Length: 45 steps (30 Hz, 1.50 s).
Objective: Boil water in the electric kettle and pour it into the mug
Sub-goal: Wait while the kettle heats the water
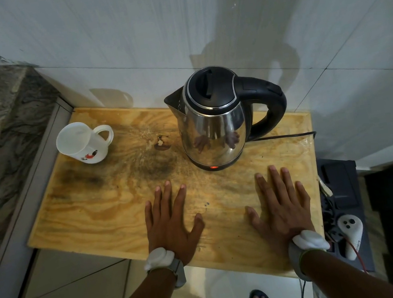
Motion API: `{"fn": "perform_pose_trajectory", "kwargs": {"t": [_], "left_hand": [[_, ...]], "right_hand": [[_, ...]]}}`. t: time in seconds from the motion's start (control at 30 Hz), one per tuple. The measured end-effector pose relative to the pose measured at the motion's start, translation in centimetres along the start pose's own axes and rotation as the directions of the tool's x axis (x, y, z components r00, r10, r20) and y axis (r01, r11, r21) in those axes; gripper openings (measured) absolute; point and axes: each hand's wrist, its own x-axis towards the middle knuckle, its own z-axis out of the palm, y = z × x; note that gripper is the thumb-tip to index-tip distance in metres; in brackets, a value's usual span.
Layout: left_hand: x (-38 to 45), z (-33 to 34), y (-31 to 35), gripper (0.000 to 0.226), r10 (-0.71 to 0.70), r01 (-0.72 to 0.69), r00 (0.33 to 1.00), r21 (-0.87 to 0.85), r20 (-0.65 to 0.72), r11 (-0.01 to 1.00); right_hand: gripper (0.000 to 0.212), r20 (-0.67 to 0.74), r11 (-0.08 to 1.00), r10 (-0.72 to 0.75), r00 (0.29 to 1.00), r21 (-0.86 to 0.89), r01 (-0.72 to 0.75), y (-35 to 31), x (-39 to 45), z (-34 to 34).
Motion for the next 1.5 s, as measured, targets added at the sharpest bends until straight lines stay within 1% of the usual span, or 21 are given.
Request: {"fn": "perform_pose_trajectory", "kwargs": {"t": [0.77,0.97,1.5], "left_hand": [[-0.02,-0.33,0.22,0.078,-0.007,0.007,1.0,-0.01,0.014,1.0],[0.06,-0.19,0.1,0.079,-0.008,0.009,1.0,-0.011,0.015,1.0],[0.04,-0.46,0.24,0.079,-0.012,0.012,1.0,-0.018,0.014,1.0]], "right_hand": [[0.084,-0.011,1.0,0.004,1.0,-0.018,-0.004,0.08,0.03,0.36],[0.084,-0.022,1.0,0.001,1.0,0.004,-0.001,0.13,0.06,0.44],[0.084,-0.003,1.0,0.002,1.0,-0.013,-0.002,-0.01,0.03,0.19]]}}
